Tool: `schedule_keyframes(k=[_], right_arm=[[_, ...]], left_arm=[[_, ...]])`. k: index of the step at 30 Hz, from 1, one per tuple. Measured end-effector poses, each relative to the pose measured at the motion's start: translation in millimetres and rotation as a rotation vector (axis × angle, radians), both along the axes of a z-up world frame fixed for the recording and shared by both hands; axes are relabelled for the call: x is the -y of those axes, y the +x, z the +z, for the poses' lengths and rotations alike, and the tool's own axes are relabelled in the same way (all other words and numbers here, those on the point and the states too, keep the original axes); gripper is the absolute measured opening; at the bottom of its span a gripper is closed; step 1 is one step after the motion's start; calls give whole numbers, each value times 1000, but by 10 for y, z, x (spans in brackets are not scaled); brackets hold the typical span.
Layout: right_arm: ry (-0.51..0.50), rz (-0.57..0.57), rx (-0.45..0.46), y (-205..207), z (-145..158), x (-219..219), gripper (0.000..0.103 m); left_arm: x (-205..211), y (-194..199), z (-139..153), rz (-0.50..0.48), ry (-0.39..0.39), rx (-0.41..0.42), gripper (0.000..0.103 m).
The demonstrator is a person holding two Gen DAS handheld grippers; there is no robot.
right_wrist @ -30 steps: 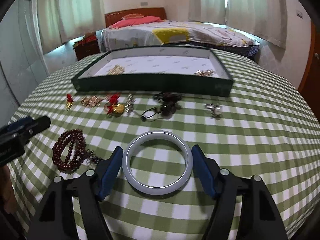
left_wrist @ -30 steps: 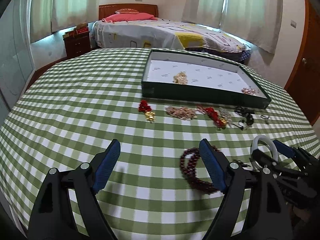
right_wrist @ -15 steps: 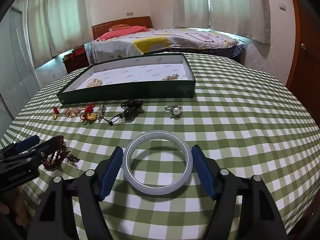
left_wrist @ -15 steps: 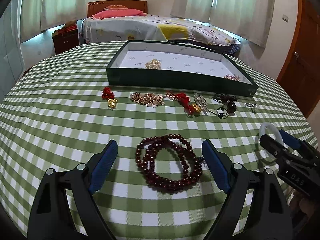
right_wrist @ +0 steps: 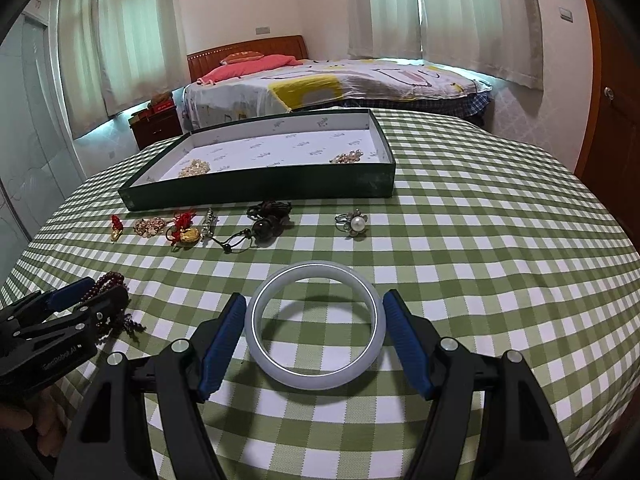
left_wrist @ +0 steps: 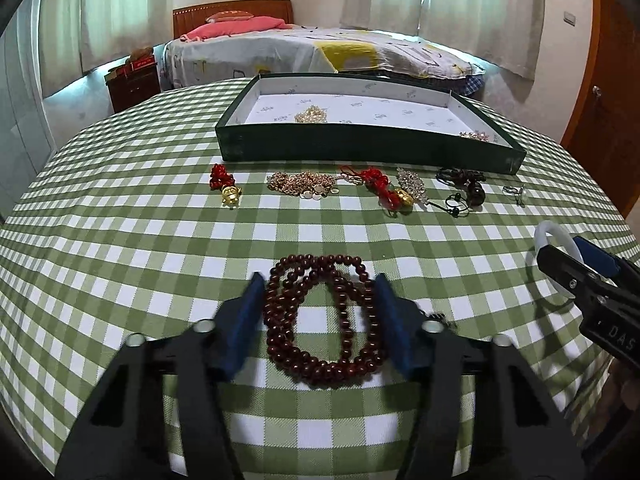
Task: Organize jewelry
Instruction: 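Grasp the dark red bead bracelet with the left tool while the right tool grasps the white jade bangle, then lower the bead bracelet into the box with the left tool while the right tool releases the bangle beside it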
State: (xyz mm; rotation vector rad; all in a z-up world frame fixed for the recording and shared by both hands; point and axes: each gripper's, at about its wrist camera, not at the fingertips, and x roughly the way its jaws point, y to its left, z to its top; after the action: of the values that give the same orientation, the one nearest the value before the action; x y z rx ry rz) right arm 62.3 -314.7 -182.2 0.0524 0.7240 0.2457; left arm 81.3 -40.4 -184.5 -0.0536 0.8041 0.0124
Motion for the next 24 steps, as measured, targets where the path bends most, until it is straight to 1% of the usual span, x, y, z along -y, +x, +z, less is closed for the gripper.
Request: schedule_keyframes(k=[1,2,3,4,6,8,13,19,24], right_arm=[[-2,2,3,-4,4,-9,69],[-2,4,5,-11,11,-19,69],[-2,6,7,-15,18,-25,69],[-2,9,10,-16,24,-31,69],[-1,13,15,-21,35,-44,69],[-1,16,21,-25,51,-48,69],[11,15,39,-39,102,-45,69],[7,22,59,-44,164,-82,69],[9,26,77,-35,249,-112,69]], left_arm=[[-8,-6,0,-3,2,1,35],[-11,-12,3,-11,0,4,30],[-17,-21,7,-19,-4,7,21],[-24,-26,11,-27,-11,9,18],[-23,-33,11,-33,-14,11,16],[-31,-41,27,-36,-18,17,12],[-57,-54,97,-40,-24,40,11],[-45,-79,216,-52,-9,95,11],[-51,-55,391,-56,0,154,11]])
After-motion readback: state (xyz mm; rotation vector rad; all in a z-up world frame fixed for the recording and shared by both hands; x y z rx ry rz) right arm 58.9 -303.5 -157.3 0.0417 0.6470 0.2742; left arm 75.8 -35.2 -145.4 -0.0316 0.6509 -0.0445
